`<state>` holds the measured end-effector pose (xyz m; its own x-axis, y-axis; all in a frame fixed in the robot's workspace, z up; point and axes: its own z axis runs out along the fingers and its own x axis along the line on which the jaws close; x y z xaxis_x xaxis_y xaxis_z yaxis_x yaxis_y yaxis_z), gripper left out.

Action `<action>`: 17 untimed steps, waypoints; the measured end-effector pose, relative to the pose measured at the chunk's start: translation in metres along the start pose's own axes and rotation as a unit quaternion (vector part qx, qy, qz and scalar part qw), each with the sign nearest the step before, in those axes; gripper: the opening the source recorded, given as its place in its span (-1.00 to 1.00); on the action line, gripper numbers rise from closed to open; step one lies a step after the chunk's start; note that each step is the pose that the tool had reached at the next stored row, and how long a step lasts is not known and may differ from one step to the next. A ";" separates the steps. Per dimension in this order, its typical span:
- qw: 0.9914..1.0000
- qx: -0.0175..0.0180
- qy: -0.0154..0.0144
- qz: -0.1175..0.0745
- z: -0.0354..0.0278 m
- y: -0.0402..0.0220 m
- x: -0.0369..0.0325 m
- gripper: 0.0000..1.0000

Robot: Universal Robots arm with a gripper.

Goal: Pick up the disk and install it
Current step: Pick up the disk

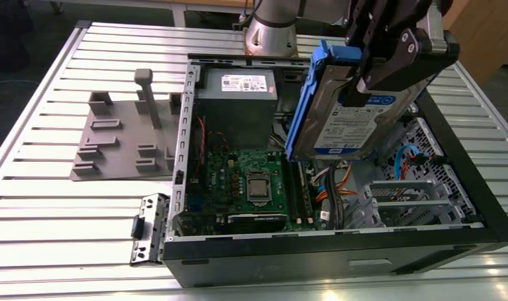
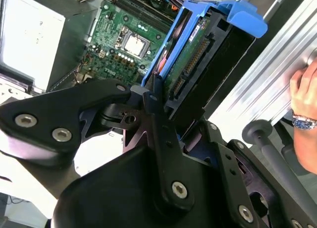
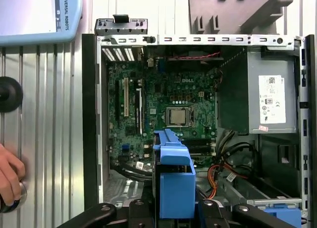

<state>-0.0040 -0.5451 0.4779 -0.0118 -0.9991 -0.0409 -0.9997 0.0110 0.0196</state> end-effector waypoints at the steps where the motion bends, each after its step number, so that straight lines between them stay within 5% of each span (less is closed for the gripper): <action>1: 1.000 0.000 0.000 0.000 0.0000 -0.0013 0.0008 -0.27; 17: 1.000 -0.001 0.000 0.003 0.0009 -0.0269 0.0062 -0.27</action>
<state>0.0228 -0.5516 0.4762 -0.0169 -0.9990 -0.0408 -0.9996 0.0160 0.0217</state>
